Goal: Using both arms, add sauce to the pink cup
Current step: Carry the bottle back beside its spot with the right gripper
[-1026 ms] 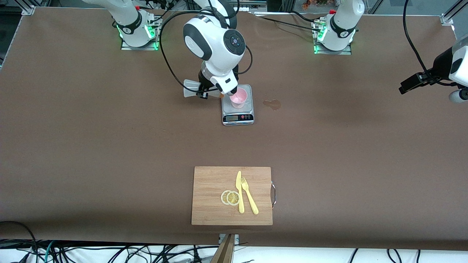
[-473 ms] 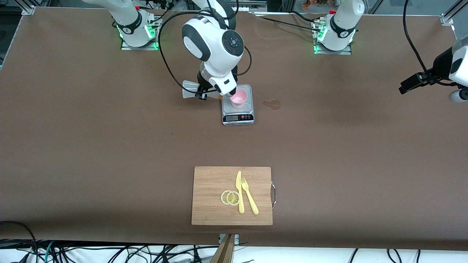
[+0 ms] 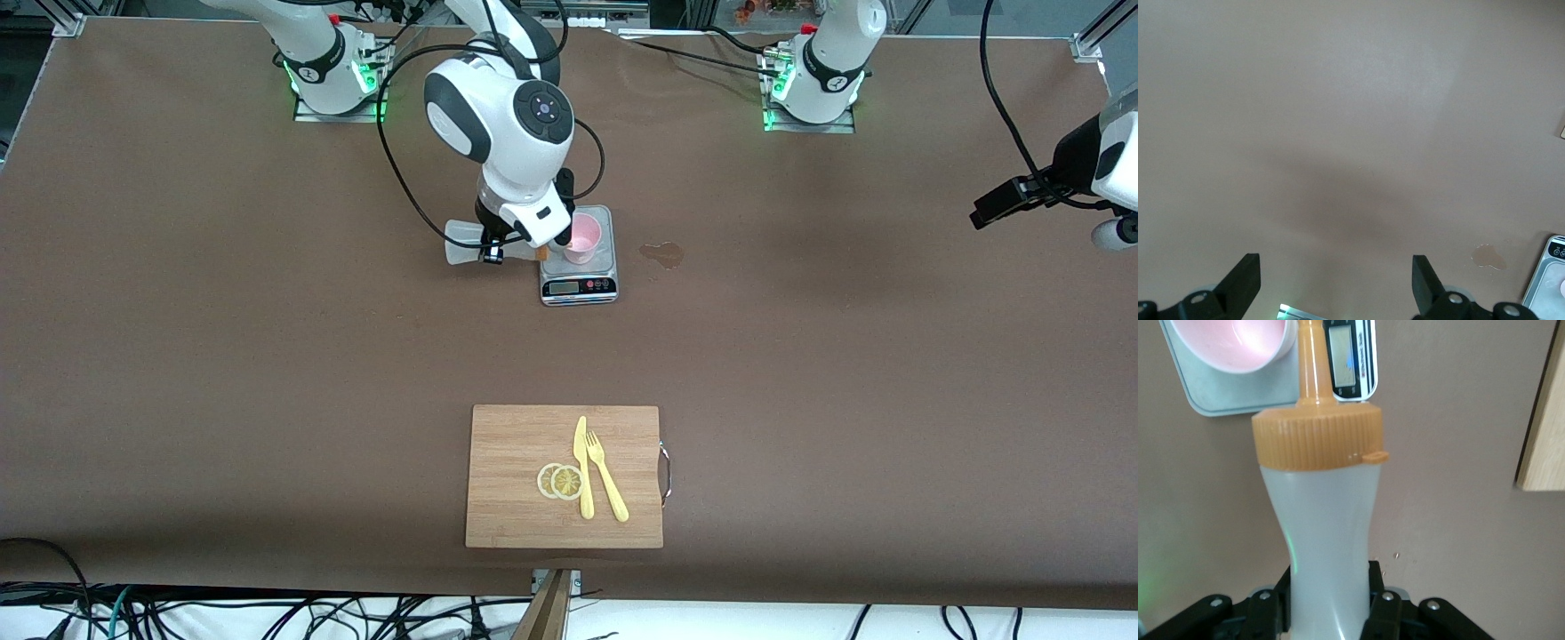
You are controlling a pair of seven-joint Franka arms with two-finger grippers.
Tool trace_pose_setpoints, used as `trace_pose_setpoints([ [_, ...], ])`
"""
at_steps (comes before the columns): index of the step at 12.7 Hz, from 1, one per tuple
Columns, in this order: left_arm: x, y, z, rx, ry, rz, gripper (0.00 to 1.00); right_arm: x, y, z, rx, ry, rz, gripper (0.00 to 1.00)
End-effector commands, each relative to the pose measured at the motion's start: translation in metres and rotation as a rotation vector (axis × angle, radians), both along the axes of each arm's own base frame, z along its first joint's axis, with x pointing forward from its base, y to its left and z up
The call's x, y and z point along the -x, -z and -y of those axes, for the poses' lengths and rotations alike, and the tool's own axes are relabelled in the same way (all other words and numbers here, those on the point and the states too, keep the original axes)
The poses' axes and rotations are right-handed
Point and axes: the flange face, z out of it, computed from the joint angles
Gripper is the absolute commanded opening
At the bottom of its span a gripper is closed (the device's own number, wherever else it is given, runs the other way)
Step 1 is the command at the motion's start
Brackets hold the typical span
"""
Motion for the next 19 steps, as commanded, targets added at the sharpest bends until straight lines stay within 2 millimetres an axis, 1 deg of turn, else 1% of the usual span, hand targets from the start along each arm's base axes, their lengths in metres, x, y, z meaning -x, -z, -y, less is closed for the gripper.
trace_pose_setpoints([
  [1, -0.004, -0.005, -0.001, 0.024, 0.009, 0.011, 1.0, -0.01, -0.008, 0.003, -0.065, -0.053, -0.02, 0.44],
  [4, -0.004, -0.005, -0.002, 0.024, 0.008, 0.011, 1.0, -0.033, -0.003, 0.027, -0.127, -0.078, -0.053, 0.47],
  [8, -0.004, -0.005, -0.002, 0.024, 0.009, 0.011, 1.0, -0.075, 0.005, 0.077, -0.234, -0.116, -0.085, 0.47],
  [10, -0.004, -0.005, -0.002, 0.024, 0.009, 0.011, 1.0, -0.09, 0.005, 0.095, -0.288, -0.122, -0.094, 0.47],
  [11, -0.004, -0.005, -0.002, 0.024, 0.009, 0.011, 1.0, -0.1, 0.006, 0.109, -0.323, -0.131, -0.102, 0.47],
  [13, -0.004, -0.005, -0.002, 0.024, 0.008, 0.011, 1.0, -0.12, 0.015, 0.139, -0.417, -0.148, -0.127, 0.47],
  [14, -0.004, -0.005, -0.001, 0.024, 0.011, 0.011, 1.0, -0.131, 0.02, 0.158, -0.455, -0.154, -0.136, 0.47],
  [15, -0.004, -0.005, -0.002, 0.024, 0.009, 0.011, 1.0, -0.141, 0.026, 0.178, -0.503, -0.165, -0.148, 0.47],
  [16, -0.004, -0.005, -0.002, 0.024, 0.008, 0.011, 1.0, -0.148, 0.033, 0.193, -0.552, -0.18, -0.159, 0.47],
  [19, -0.004, -0.005, -0.002, 0.024, 0.006, 0.011, 1.0, -0.17, 0.062, 0.251, -0.7, -0.214, -0.165, 0.47],
])
